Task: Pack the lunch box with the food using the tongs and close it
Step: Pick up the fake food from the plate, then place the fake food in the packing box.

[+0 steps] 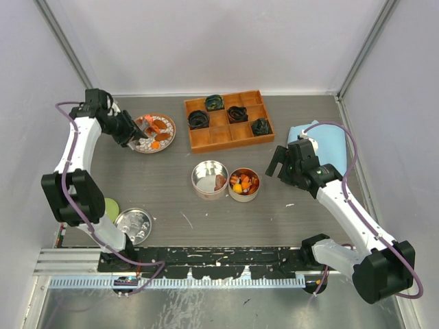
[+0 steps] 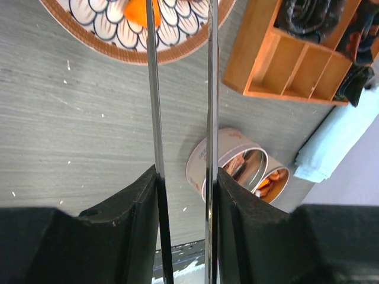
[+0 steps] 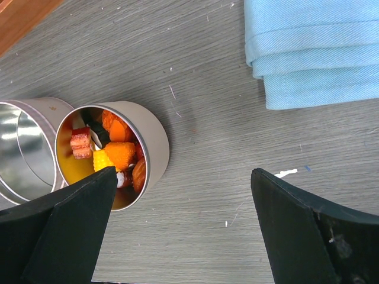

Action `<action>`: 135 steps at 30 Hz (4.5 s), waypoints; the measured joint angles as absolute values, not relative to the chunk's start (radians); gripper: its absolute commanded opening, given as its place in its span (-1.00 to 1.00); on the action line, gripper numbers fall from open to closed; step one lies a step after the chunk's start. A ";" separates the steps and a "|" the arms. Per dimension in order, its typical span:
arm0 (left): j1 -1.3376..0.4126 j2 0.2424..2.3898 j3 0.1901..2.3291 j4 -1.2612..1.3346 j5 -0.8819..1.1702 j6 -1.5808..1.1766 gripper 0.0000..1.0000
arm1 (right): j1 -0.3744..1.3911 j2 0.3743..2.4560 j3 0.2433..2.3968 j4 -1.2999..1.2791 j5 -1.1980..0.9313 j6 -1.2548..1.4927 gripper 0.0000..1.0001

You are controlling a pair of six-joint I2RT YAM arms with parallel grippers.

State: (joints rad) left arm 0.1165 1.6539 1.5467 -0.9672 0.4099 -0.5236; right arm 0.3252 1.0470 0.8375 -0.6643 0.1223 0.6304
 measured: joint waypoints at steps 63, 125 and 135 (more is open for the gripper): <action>0.210 1.761 1.477 -0.741 0.456 -0.667 -0.79 | 0.325 1.048 0.838 -0.668 0.130 0.604 1.00; -0.263 1.312 1.291 -1.176 0.675 -0.356 -0.67 | 0.325 1.053 0.838 -0.652 0.087 0.632 1.00; -0.347 1.272 1.176 -1.082 0.630 -0.485 -0.67 | 0.325 1.053 0.837 -0.651 0.084 0.632 1.00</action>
State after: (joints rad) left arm -0.3473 1.2720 1.1759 -1.0817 0.6300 -0.4847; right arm 0.3252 1.0534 0.8368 -0.6514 0.0837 0.6319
